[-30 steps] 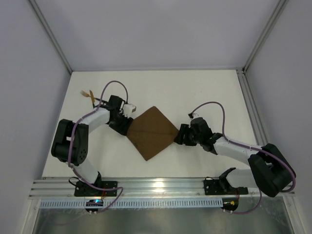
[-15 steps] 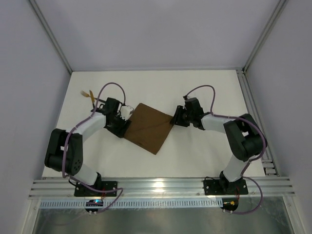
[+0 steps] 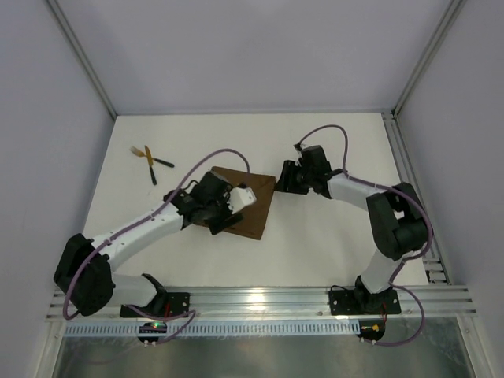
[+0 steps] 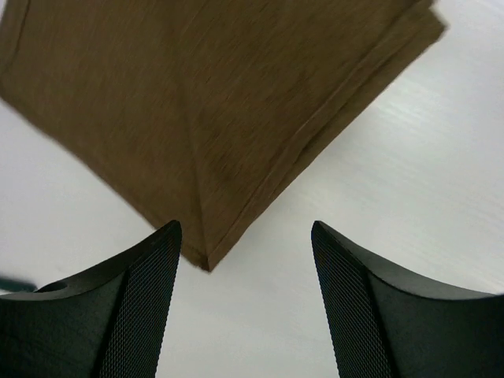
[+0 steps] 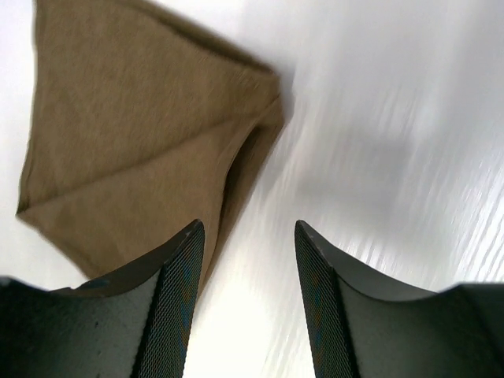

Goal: Fold the napkin into a case and place the utensils inside
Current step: Smooth out the upper triangle-folded napkin at the center of the board, then pick up the upper triangle-folded napkin from the center of the board.

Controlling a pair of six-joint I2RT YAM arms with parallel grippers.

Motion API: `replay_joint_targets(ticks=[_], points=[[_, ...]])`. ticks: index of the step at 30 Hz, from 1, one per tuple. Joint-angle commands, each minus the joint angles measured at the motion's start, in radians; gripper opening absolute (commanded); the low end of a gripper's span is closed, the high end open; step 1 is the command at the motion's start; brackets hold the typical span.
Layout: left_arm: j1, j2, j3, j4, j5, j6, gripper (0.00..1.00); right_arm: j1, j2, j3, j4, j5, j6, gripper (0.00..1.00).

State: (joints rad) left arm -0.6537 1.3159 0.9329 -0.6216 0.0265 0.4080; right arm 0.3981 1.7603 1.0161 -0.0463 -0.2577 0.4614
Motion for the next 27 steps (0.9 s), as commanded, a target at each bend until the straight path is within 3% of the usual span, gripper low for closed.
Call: replay_joint_targets(ticks=[1,3,8,12,15,20,27], points=[[-0.167,0.051,-0.031,0.118,-0.127,0.135,0.70,0.002,-0.210,-0.121,0.011,-0.107,-0.036,0.54],[-0.246,0.112,-0.057,0.207,-0.148,0.178,0.70,0.002,-0.283,-0.210,0.038,-0.142,-0.043,0.54],[-0.281,0.169,-0.091,0.347,-0.119,0.238,0.71,0.002,-0.493,-0.321,0.080,-0.212,-0.064,0.55],[-0.282,0.200,-0.089,0.318,-0.036,0.264,0.70,0.001,-0.555,-0.353,0.074,-0.245,-0.099,0.55],[-0.284,0.244,-0.109,0.345,-0.075,0.261,0.69,0.002,-0.582,-0.367,0.082,-0.261,-0.113,0.55],[-0.284,0.289,-0.108,0.382,-0.116,0.236,0.52,0.001,-0.636,-0.425,0.201,-0.331,-0.116,0.55],[-0.284,0.218,-0.163,0.390,-0.114,0.204,0.14,0.001,-0.864,-0.603,0.531,-0.362,-0.225,0.60]])
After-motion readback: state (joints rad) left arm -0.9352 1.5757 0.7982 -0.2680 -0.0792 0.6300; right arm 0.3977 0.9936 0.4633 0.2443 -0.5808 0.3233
